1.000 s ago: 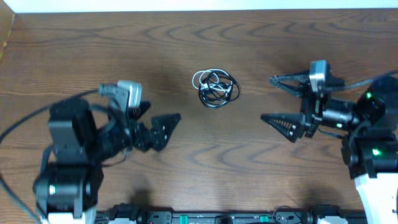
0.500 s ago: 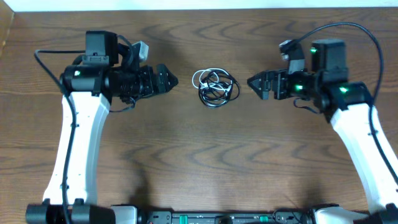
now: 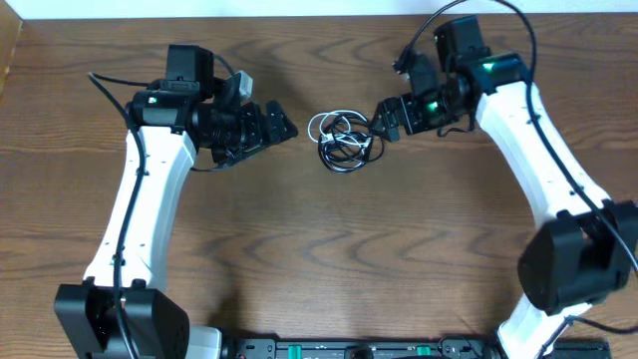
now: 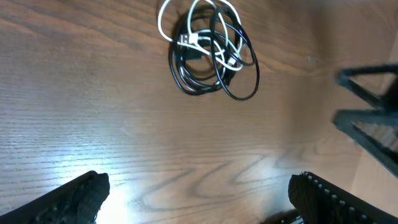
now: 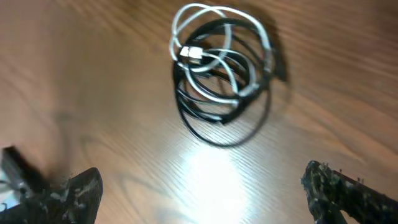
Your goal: Untangle cables
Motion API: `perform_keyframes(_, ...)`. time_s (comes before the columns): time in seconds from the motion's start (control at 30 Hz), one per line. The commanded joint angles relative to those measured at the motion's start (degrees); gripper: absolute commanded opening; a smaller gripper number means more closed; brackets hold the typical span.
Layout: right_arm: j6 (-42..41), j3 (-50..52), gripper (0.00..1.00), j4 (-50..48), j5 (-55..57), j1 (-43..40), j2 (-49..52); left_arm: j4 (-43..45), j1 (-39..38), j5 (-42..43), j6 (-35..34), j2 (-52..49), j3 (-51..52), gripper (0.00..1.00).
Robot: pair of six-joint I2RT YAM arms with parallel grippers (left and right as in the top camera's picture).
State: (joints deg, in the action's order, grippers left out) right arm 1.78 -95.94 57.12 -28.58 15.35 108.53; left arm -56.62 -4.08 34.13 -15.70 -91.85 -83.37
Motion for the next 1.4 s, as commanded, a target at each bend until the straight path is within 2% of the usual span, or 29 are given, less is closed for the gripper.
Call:
perform_keyframes(0.0, 1.5, -1.1, 0.99, -3.1, -5.4, 1.0, 2.6, -0.3, -0.6, -0.4, -0.5, -0.4, 1.3, 0.98)
perform_keyframes(0.37, 1.0, -1.1, 0.99, -13.3, 0.7, 4.4, 9.5, -0.3, -0.6, -0.4, -0.5, -0.4, 1.7, 0.98)
perform_keyframes(0.43, 1.0, -1.1, 0.95, -14.2, 3.0, 5.2, 9.7, -0.3, -0.6, -0.4, -0.5, -0.4, 1.7, 0.98)
perform_keyframes(0.47, 0.9, -1.0, 0.9, -14.5, 5.4, 6.1, 10.0, -0.3, -0.6, -0.4, -0.5, -0.4, 1.7, 0.97)
perform_keyframes(0.5, 0.8, -1.0, 0.77, -14.6, 6.3, 6.8, 10.3, -0.3, -0.6, -0.4, -0.5, -0.4, 1.7, 0.98)
perform_keyframes(0.53, 0.8, -1.0, 0.73, -14.8, 6.4, 7.4, 10.6, -0.3, -0.6, -0.4, -0.5, -0.4, 1.7, 0.98)
perform_keyframes(0.67, 0.8, -1.0, 0.8, -16.0, 8.9, 9.9, 11.6, -0.3, -0.6, -0.4, -0.5, -0.4, 1.7, 0.98)
perform_keyframes(0.83, -1.0, -1.0, 0.65, -16.9, 15.6, 11.7, 13.4, -0.3, -0.6, -0.4, -0.5, -0.4, 1.7, 0.98)
perform_keyframes(0.93, -1.1, -1.0, 0.65, -16.6, 21.3, 11.7, 13.7, -0.3, -0.6, -0.4, -0.5, -0.4, 1.7, 0.97)
perform_keyframes(1.03, -0.8, -1.0, 0.66, -16.9, 22.3, 11.6, 13.7, -0.3, -0.6, -0.4, -0.5, -0.4, 1.7, 0.98)
perform_keyframes(1.13, 1.8, -0.9, 0.52, -16.2, 22.2, 11.6, 13.7, -0.3, -0.6, -0.4, -0.5, -0.4, 1.7, 0.98)
perform_keyframes(1.33, 3.2, 0.1, 0.52, -15.1, 21.8, 11.6, 13.7, -0.3, -0.6, -0.4, -0.5, -0.4, 1.7, 0.98)
perform_keyframes(1.37, 3.2, 0.1, 0.48, -15.1, 21.6, 11.6, 13.7, -0.3, -0.6, -0.3, -0.5, -0.4, 1.7, 0.98)
